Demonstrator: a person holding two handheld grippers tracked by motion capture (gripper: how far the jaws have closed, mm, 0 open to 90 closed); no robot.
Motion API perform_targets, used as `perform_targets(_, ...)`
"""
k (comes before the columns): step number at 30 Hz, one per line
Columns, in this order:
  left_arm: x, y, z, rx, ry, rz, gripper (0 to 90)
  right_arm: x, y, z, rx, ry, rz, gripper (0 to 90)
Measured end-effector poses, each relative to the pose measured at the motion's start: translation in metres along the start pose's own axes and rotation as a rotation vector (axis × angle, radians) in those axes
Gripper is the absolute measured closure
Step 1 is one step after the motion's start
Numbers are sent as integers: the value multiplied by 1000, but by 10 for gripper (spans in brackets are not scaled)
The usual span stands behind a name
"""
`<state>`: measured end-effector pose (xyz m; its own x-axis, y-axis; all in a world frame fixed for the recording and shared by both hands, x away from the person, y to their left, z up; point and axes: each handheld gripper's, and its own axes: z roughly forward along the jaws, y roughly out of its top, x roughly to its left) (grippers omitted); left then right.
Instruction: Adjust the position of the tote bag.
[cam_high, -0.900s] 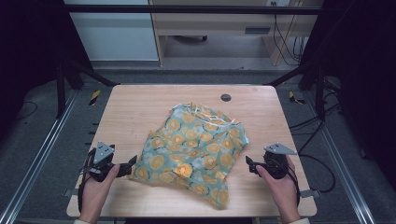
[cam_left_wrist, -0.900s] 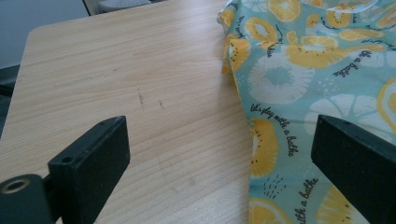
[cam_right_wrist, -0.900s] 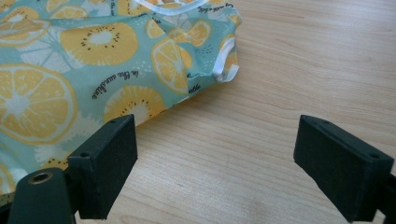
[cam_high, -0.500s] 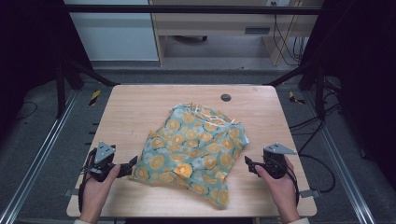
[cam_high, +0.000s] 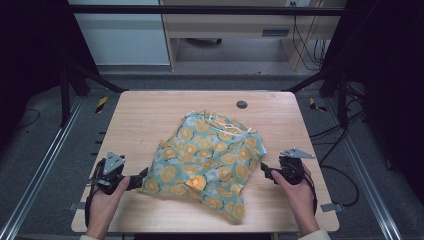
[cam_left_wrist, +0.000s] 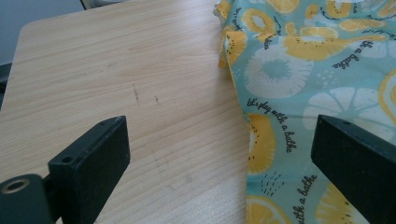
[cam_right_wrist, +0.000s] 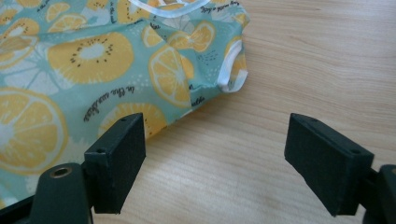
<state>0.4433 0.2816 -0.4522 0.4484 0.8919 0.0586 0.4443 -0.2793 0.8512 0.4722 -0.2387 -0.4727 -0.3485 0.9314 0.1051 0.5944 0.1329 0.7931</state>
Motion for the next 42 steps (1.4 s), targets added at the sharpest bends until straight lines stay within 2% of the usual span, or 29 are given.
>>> perform_targets(8, -1, 0, 0, 2, 0, 3, 45, -3, 19, 22, 3, 6, 19, 196)
perform_targets(9, 0, 0, 0, 3, 0, 3, 45, -4, 22, 27, 4, 3, 13, 194)
perform_targets(11, -1, 0, 1, 5, -1, 5, 46, -6, 33, 40, 7, 1, 33, 193)
perform_targets(16, -2, 1, 1, 4, 2, 10, 47, -11, 39, 64, 64, 12, 67, 193)
perform_targets(19, -2, 1, 2, 7, 1, 14, 47, -8, 39, 72, 113, 24, 69, 212)
perform_targets(23, -3, 2, 2, 7, -1, 16, 47, -1, 38, 75, 141, 34, 44, 323)
perform_targets(25, -3, 2, 2, 7, -4, 18, 48, 2, 37, 77, 154, 33, 21, 424)
perform_targets(28, -3, 3, 2, 9, -9, 13, 50, 6, 36, 78, 163, 59, -12, 576)
perform_targets(34, -2, 7, 6, 23, -25, -2, 58, 8, 37, 74, 138, 97, -44, 847)
perform_targets(38, -2, 17, 11, 37, -33, -3, 70, 13, 43, 64, 65, 131, -65, 891)
perform_targets(42, -2, 39, 19, 46, -51, 18, 70, 22, 50, 55, -17, 174, -94, 895)
